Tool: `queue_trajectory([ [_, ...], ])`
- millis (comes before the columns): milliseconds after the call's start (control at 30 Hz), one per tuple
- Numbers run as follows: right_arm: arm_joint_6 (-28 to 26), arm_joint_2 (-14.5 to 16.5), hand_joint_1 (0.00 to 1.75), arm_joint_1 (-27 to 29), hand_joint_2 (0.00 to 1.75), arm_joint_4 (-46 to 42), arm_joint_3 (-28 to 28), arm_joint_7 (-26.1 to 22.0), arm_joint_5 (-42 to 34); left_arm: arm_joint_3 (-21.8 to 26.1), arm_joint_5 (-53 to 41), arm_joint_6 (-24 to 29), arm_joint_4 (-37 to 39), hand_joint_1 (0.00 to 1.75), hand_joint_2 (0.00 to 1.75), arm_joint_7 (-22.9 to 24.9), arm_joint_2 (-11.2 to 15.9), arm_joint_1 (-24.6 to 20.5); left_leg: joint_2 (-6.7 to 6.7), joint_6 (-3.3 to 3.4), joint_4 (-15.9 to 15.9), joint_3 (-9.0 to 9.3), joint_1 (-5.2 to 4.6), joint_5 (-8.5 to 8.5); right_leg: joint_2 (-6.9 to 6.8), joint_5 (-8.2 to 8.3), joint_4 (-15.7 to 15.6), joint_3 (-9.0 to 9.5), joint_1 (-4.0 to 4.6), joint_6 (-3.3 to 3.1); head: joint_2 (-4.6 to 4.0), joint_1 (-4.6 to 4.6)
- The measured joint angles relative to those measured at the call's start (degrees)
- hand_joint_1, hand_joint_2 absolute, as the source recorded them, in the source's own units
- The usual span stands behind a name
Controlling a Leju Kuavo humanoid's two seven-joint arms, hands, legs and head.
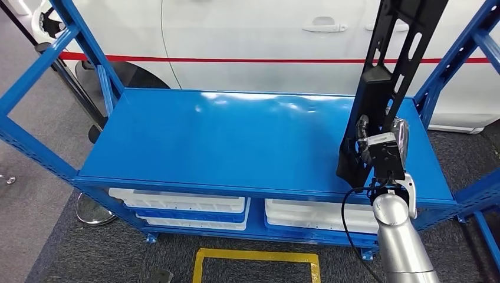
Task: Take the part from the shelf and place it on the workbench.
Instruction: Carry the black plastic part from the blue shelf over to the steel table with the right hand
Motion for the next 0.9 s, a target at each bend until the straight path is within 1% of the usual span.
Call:
queue_trajectory([
  [33,0.06,0.04,1.75,-0.07,1.75,0.0,0.0,-0.02,0.02,-0.05,-0.03,0.02,0.0,0.0,1.75,0.13,-0.02,-0.02,0.02,-0.36,1.62,-0.63,0.16,-1.5,-0.09,0.24,-0.08,-0.19,-0.04,-0.37,0.0,0.01],
  [67,0.11,0.08,1.75,-0.14,1.75,-0.01,0.01,-0.03,0.05,-0.13,-0.08,0.03,0.0,0.0,1.75,0.29,-0.03,-0.06,0.06,-0.75,4.33,-1.61,0.38,-3.63,-0.19,0.47,-0.12,-0.43,-0.01,-0.66,0.0,0.0],
  [100,0.13,0.13,1.75,-0.17,1.75,-0.01,0.02,-0.04,0.1,-0.22,-0.13,0.06,0.0,0.0,1.75,0.45,-0.05,-0.08,0.07,-1.06,7.86,-2.81,0.59,-5.96,-0.26,0.7,-0.13,-0.73,0.08,-0.86,0.0,0.0],
  [133,0.13,0.19,1.75,-0.19,1.75,0.0,0.03,-0.05,0.18,-0.31,-0.17,0.09,0.0,0.0,1.75,0.59,-0.08,-0.09,0.07,-1.23,11.3,-3.88,0.78,-7.81,-0.33,0.97,-0.13,-1.07,0.18,-0.98,0.0,0.0],
  [167,0.13,0.25,1.75,-0.2,1.75,0.0,0.04,-0.05,0.3,-0.38,-0.19,0.12,0.0,0.0,1.75,0.7,-0.09,-0.08,0.07,-1.27,13.63,-4.35,0.9,-8.85,-0.37,1.27,-0.13,-1.43,0.29,-1.02,0.0,-0.01],
  [200,0.14,0.3,1.75,-0.22,1.75,0.01,0.05,-0.04,0.43,-0.41,-0.19,0.15,0.0,0.0,1.75,0.74,-0.11,-0.07,0.07,-1.16,13.92,-3.81,0.96,-8.82,-0.39,1.6,-0.12,-1.81,0.4,-1.01,0.0,-0.01],
  [233,0.14,0.32,1.75,-0.26,1.75,0.0,0.07,-0.04,0.55,-0.44,-0.19,0.17,0.0,0.0,1.75,0.77,-0.12,-0.08,0.07,-0.9,12.0,-2.15,0.96,-7.89,-0.4,1.96,-0.13,-2.18,0.51,-0.99,0.0,-0.02],
  [267,0.15,0.33,1.75,-0.34,1.75,-0.01,0.08,-0.04,0.64,-0.48,-0.19,0.18,0.0,0.0,1.75,0.8,-0.13,-0.13,0.06,-0.48,8.23,0.52,0.89,-6.47,-0.39,2.35,-0.15,-2.52,0.6,-0.95,0.0,-0.01],
  [300,0.15,0.34,1.75,-0.44,1.75,-0.04,0.09,-0.04,0.69,-0.52,-0.17,0.19,-0.01,0.0,1.75,0.88,-0.13,-0.24,0.06,-0.07,3.94,3.17,0.76,-5.47,-0.4,2.76,-0.23,-2.76,0.62,-0.85,0.0,-0.01],
  [333,0.15,0.34,1.75,-0.55,1.75,-0.09,0.1,-0.04,0.7,-0.57,-0.15,0.2,-0.01,0.0,1.75,0.96,-0.13,-0.36,0.08,0.28,0.52,5.15,0.54,-4.58,-0.42,3.2,-0.42,-2.88,0.58,-0.64,0.0,0.0],
  [367,0.15,0.35,1.75,-0.67,1.75,-0.13,0.1,-0.04,0.7,-0.6,-0.13,0.2,-0.01,0.0,1.75,1.09,-0.13,-0.5,0.09,0.57,-1.69,6.29,0.23,-4.07,-0.46,3.65,-0.67,-2.92,0.43,-0.3,0.0,0.0],
  [400,0.15,0.37,1.75,-0.74,1.75,-0.16,0.11,-0.03,0.71,-0.62,-0.11,0.21,-0.02,0.0,1.75,1.23,-0.13,-0.58,0.1,0.77,-2.55,6.44,-0.07,-3.81,-0.5,4.13,-0.99,-2.9,0.22,0.09,0.0,0.0],
  [433,0.15,0.42,1.75,-0.77,1.75,-0.16,0.14,-0.02,0.72,-0.62,-0.08,0.21,-0.02,0.0,1.75,1.34,-0.13,-0.57,0.1,1.0,-2.9,6.33,-0.37,-3.07,-0.53,4.67,-1.42,-2.85,0.03,0.54,0.0,0.0],
  [467,0.15,0.46,1.75,-0.78,1.75,-0.15,0.16,-0.01,0.73,-0.62,-0.05,0.21,-0.01,0.0,1.75,1.46,-0.15,-0.52,0.17,1.25,-3.55,6.35,-0.38,-2.26,-0.54,5.0,-1.62,-2.94,-0.11,0.89,0.0,-0.01],
  [500,0.15,0.51,1.75,-0.75,1.75,-0.14,0.19,0.0,0.74,-0.63,-0.03,0.21,-0.01,0.0,1.75,1.54,-0.17,-0.46,0.28,1.49,-4.34,6.3,-0.34,-1.31,-0.5,4.61,-1.55,-3.13,-0.13,1.13,0.0,0.0],
  [533,0.15,0.55,1.75,-0.74,1.75,-0.13,0.21,0.02,0.74,-0.63,-0.01,0.21,-0.01,0.0,1.75,1.61,-0.19,-0.44,0.41,1.78,-5.12,6.07,-0.26,-0.28,-0.43,3.12,-0.62,-3.56,-0.06,1.26,0.0,0.01],
  [567,0.15,0.55,1.75,-0.75,1.75,-0.13,0.22,0.03,0.75,-0.64,0.01,0.21,-0.01,0.0,1.75,1.65,-0.2,-0.45,0.54,1.99,-5.63,5.67,-0.12,0.62,-0.34,0.64,1.43,-4.2,0.03,1.31,0.0,0.02],
  [600,0.15,0.55,1.75,-0.76,1.75,-0.13,0.22,0.04,0.75,-0.64,0.02,0.21,-0.01,0.0,1.75,1.66,-0.2,-0.47,0.59,2.17,-5.74,4.94,-0.2,1.27,-0.27,-2.35,4.43,-4.92,0.11,1.34,0.0,0.04],
  [633,0.15,0.55,1.75,-0.75,1.75,-0.12,0.22,0.06,0.75,-0.64,0.02,0.21,-0.01,0.0,1.75,1.66,-0.2,-0.49,0.61,2.28,-5.62,4.1,-0.21,1.82,-0.23,-4.86,7.9,-5.55,0.13,1.41,0.0,0.04],
  [667,0.15,0.55,1.75,-0.73,1.75,-0.12,0.23,0.07,0.75,-0.64,0.02,0.21,-0.01,0.0,1.75,1.66,-0.21,-0.48,0.63,2.23,-5.42,3.23,-0.22,2.3,-0.22,-6.14,10.78,-5.78,0.12,1.54,0.0,0.06],
  [700,0.15,0.55,1.75,-0.71,1.75,-0.11,0.23,0.07,0.75,-0.64,0.01,0.21,0.0,0.0,1.75,1.67,-0.21,-0.46,0.66,2.14,-5.13,2.31,-0.19,2.75,-0.24,-6.15,12.37,-5.4,0.08,1.7,0.0,0.04],
  [733,0.15,0.56,1.75,-0.69,1.75,-0.1,0.24,0.07,0.75,-0.64,0.01,0.21,0.0,0.0,1.75,1.69,-0.21,-0.44,0.68,1.99,-4.73,1.36,-0.11,3.15,-0.26,-5.06,12.11,-4.16,0.01,1.87,0.0,0.06],
  [767,0.15,0.56,1.75,-0.7,1.75,-0.1,0.24,0.07,0.75,-0.65,0.01,0.21,0.0,0.0,1.75,1.73,-0.21,-0.42,0.69,1.78,-4.19,0.41,-0.01,3.47,-0.3,-3.62,10.14,-2.1,-0.1,2.04,0.0,0.06],
  [800,0.15,0.56,1.75,-0.76,1.75,-0.11,0.24,0.07,0.76,-0.66,0.01,0.21,-0.01,0.0,1.75,1.77,-0.21,-0.43,0.69,1.55,-3.49,-0.57,0.05,3.65,-0.36,-3.04,6.87,0.52,-0.21,2.19,0.0,0.05],
  [833,0.15,0.58,1.75,-0.82,1.75,-0.13,0.26,0.07,0.78,-0.66,0.02,0.22,-0.01,0.0,1.75,1.81,-0.2,-0.45,0.67,1.3,-2.67,-1.46,0.04,3.73,-0.33,-3.14,3.47,2.96,-0.17,2.14,0.0,0.04],
  [867,0.15,0.59,1.75,-0.86,1.75,-0.14,0.28,0.07,0.79,-0.67,0.03,0.24,-0.01,0.0,1.75,1.85,-0.2,-0.47,0.65,1.02,-1.94,-2.12,-0.04,3.8,-0.31,-3.73,0.94,4.59,-0.11,1.95,0.0,0.02],
  [900,0.15,0.61,1.75,-0.91,1.75,-0.15,0.31,0.07,0.8,-0.67,0.04,0.26,-0.01,0.0,1.75,1.89,-0.19,-0.48,0.63,0.77,-1.39,-2.57,-0.13,3.9,-0.25,-4.5,-0.49,5.38,0.0,1.59,0.0,0.0],
])
